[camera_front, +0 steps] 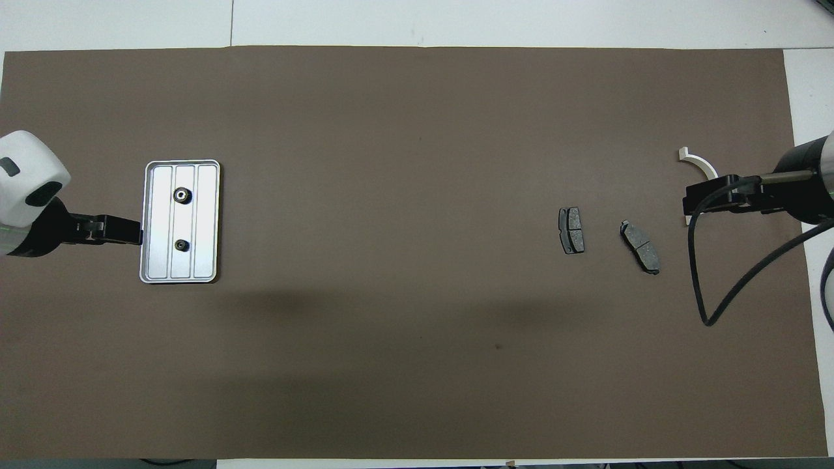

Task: Place bearing gear from tray to pile
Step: 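Move the left gripper over the silver tray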

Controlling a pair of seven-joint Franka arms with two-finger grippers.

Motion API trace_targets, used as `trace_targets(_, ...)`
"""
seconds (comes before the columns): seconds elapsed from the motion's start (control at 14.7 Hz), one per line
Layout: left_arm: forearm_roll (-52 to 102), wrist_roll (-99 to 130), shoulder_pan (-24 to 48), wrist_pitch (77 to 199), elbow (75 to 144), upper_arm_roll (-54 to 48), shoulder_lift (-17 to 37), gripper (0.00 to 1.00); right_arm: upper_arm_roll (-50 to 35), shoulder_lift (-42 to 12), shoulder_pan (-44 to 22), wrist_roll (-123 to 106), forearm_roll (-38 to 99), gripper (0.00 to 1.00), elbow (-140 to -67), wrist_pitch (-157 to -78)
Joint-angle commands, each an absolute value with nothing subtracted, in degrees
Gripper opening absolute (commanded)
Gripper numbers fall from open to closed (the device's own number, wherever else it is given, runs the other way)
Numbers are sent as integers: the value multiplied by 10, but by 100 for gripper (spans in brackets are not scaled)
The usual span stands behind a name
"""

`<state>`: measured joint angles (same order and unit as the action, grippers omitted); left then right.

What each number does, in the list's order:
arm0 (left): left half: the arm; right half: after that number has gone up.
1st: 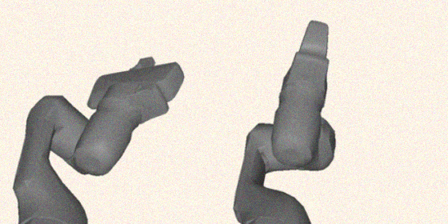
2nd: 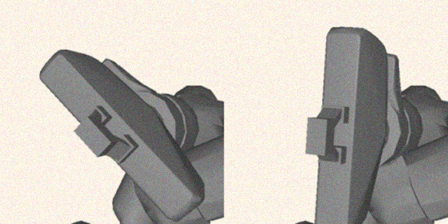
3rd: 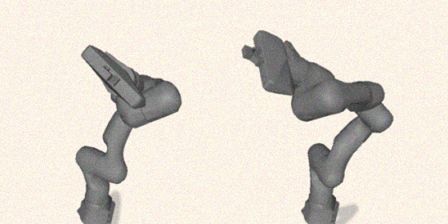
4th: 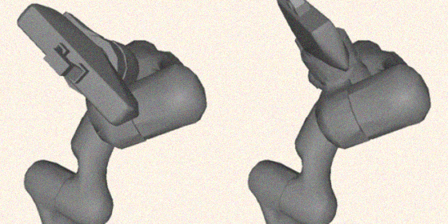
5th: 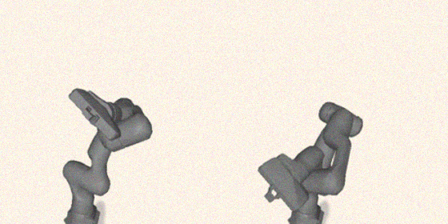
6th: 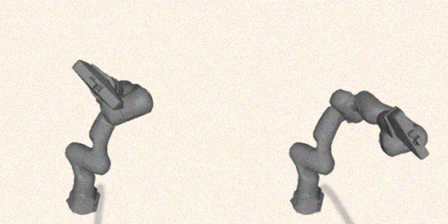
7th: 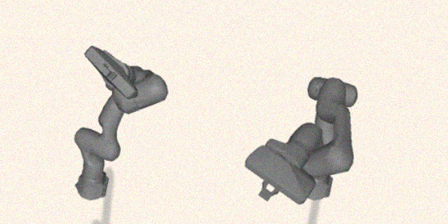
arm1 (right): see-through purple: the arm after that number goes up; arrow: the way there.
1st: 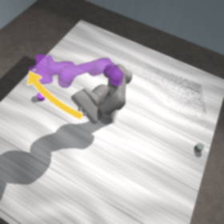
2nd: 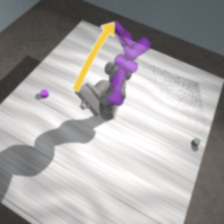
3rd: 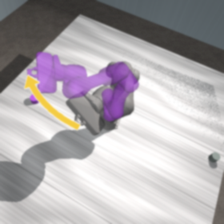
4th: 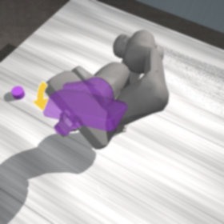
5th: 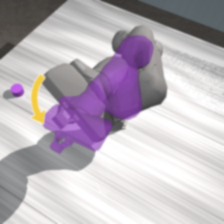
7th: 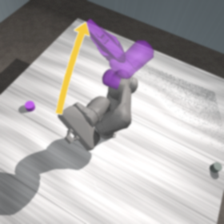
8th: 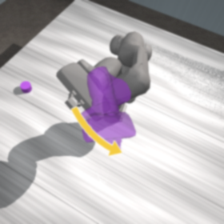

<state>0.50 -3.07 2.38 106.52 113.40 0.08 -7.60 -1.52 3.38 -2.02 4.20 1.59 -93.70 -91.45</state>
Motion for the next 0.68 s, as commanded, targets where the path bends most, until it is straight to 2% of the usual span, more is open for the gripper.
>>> trace_targets(0.0,-1,-54,11,1150,1215,-1,-76,100,-19,41,-11,23,25,100,-940,-909)
trace_targets(0.2,-1,-54,6,1216,1222,-2,-22,100,-19,41,-11,21,25,100,-940,-909)
trace_targets(0.41,-2,-55,-10,1282,1250,-2,-11,100,-20,41,-11,18,25,100,-940,-909)
trace_targets(0.61,-2,-68,-12,1290,1252,-1,10,100,-20,41,-11,18,25,100,-940,-910)
